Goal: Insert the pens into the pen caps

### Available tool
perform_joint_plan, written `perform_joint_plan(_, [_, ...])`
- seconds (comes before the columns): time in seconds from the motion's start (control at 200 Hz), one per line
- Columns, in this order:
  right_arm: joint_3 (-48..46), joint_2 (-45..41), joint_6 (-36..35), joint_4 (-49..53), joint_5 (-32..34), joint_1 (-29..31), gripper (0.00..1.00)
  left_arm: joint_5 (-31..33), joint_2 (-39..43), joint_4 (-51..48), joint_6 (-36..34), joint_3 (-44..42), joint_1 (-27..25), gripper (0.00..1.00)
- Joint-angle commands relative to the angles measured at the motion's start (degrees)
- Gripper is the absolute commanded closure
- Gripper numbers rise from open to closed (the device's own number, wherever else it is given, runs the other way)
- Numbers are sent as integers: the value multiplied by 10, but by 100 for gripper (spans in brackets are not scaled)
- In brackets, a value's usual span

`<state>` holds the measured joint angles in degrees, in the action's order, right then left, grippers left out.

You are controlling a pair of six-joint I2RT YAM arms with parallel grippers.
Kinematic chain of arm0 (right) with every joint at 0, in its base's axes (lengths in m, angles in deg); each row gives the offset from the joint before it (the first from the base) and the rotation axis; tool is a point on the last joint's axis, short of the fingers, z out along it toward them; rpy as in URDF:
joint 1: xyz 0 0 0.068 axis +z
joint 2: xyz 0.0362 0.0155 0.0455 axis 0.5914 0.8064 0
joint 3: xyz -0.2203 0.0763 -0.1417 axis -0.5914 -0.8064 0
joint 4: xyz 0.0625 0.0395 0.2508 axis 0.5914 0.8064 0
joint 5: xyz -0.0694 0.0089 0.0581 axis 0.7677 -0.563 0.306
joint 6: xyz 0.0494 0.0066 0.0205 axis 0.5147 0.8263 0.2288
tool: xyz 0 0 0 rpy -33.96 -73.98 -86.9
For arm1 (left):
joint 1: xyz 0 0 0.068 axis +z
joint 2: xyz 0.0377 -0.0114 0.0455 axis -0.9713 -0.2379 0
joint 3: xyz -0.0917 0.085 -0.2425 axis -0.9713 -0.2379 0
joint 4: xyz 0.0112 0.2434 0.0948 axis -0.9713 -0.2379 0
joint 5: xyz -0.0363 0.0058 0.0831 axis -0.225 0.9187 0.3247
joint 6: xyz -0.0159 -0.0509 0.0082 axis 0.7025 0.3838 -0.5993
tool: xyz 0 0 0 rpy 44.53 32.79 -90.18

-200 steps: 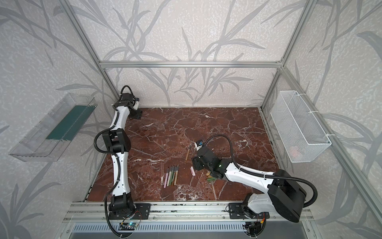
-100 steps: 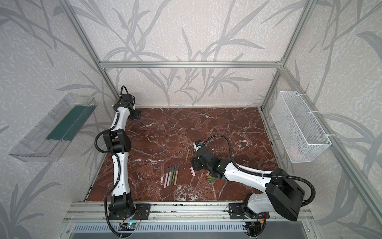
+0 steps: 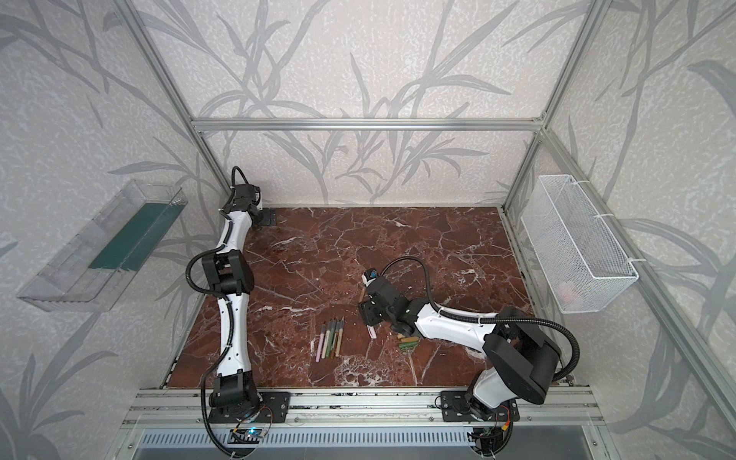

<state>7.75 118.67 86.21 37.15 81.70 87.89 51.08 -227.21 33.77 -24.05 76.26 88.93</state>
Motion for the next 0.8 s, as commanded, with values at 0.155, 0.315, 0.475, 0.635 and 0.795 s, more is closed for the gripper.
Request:
perform_joint_plan(0.155, [18,-9,-12,8,15,1,32,-133,-4,-39,99,13,45,1])
perform_joint_plan(0.315, [16,-9,-13,8,15,0,32,-179,-8,-34,113,11,43,1])
perform_joint_plan(0.475, [13,-17,-14,13,19,0,32,-170,-10,-41,108,18,35,10])
perform_joint_plan(0.635, [6,-28,-14,10,17,0,32,-184,-10,-42,101,18,30,16])
perform_joint_plan(0.795, [3,-34,-13,10,17,0,32,-199,-10,-41,105,17,26,24])
